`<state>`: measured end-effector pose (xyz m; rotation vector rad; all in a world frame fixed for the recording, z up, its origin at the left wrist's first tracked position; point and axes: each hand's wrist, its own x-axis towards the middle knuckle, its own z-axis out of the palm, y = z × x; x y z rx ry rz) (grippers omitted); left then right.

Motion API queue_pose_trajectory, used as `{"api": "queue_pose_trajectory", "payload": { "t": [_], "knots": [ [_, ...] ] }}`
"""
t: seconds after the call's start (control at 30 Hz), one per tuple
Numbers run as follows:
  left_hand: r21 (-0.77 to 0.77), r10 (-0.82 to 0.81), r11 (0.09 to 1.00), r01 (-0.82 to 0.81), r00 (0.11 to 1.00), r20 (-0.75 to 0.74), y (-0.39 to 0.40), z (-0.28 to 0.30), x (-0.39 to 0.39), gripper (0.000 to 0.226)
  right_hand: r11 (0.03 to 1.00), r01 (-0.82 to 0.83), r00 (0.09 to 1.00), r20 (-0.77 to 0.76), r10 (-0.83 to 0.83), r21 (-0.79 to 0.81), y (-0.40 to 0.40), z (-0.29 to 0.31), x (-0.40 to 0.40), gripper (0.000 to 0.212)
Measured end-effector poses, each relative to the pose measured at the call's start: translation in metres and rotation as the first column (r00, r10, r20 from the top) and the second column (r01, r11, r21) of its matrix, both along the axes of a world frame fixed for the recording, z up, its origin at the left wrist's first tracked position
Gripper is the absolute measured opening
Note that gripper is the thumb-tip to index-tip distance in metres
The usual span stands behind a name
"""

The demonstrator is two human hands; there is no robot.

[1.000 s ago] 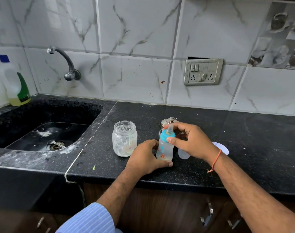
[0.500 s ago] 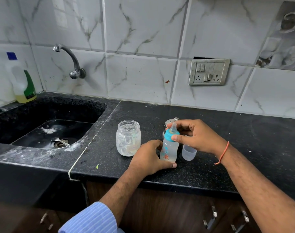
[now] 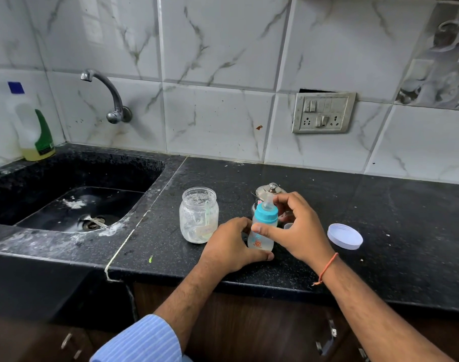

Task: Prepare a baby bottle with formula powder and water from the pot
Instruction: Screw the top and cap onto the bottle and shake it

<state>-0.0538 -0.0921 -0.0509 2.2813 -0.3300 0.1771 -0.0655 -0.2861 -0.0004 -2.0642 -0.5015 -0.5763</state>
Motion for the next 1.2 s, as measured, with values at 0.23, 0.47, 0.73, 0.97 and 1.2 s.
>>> {"api": "queue_pose_trajectory", "payload": {
  "t": [0.23,0.47,0.73,0.97,1.2],
  "knots": [
    [-0.014,-0.007,1.0,0.007,1.0,0.0,-0.001,0.001,-0.001,0.073,0.997,-0.024,0.998,0.064,0.019,0.076,0.003,-0.016,-0.006,0.057],
    [-0.019,-0.007,1.0,0.007,1.0,-0.005,-0.001,-0.002,0.001,0.075,0.991,0.01,0.989,0.148,-0.029,0.131,0.002,-0.031,-0.002,0.052],
    [0.001,-0.003,1.0,0.003,1.0,0.013,-0.001,-0.003,0.002,0.077,0.988,-0.043,0.992,0.125,0.025,0.146,0.002,-0.036,0.001,0.056],
    [-0.004,0.004,1.0,-0.004,1.0,0.013,-0.001,-0.003,0.001,0.077,0.99,-0.038,0.988,0.156,0.017,0.138,0.002,-0.034,-0.001,0.053],
    [0.013,0.0,1.0,0.0,1.0,0.015,-0.001,-0.002,0.001,0.08,0.988,-0.039,0.993,0.119,0.021,0.148,0.003,-0.032,-0.004,0.054]
  ]
}}
